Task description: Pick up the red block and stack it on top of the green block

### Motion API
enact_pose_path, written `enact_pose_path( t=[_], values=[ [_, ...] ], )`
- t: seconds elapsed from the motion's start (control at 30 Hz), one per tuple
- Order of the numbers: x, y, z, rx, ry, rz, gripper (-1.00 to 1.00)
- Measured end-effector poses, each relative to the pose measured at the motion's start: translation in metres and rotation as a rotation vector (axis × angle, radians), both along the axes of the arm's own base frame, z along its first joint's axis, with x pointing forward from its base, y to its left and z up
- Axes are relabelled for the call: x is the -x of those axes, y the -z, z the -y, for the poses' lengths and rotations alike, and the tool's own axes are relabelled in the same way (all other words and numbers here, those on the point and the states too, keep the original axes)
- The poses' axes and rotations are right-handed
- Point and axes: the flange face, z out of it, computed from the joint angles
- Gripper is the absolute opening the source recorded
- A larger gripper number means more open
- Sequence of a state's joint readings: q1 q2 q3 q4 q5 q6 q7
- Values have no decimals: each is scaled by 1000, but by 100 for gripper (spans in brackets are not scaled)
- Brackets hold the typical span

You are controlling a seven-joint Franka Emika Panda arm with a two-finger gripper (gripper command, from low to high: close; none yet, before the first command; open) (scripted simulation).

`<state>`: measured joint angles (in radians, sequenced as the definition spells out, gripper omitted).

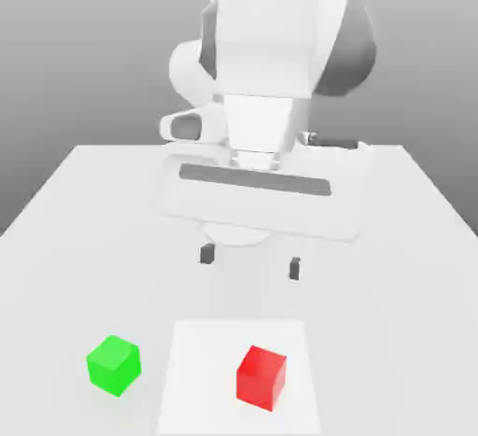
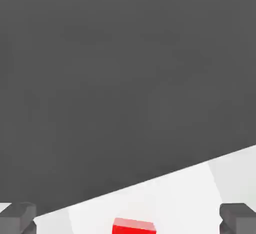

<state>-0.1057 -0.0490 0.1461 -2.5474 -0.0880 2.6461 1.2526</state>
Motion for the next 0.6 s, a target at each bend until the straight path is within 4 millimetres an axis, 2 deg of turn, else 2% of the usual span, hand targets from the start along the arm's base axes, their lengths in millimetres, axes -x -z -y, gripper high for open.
enact_pose_path(
  t=[0.13,0.33,0.37,0.57,0.6],
  values=[
    [22,74,-7,-39,61,-119,0],
    [28,149,-9,-50,79,-148,0],
    [28,156,-9,-49,79,-148,-100],
    [28,158,-9,-49,79,-147,-100],
    [28,154,-9,-49,79,-147,-100]
  ],
)
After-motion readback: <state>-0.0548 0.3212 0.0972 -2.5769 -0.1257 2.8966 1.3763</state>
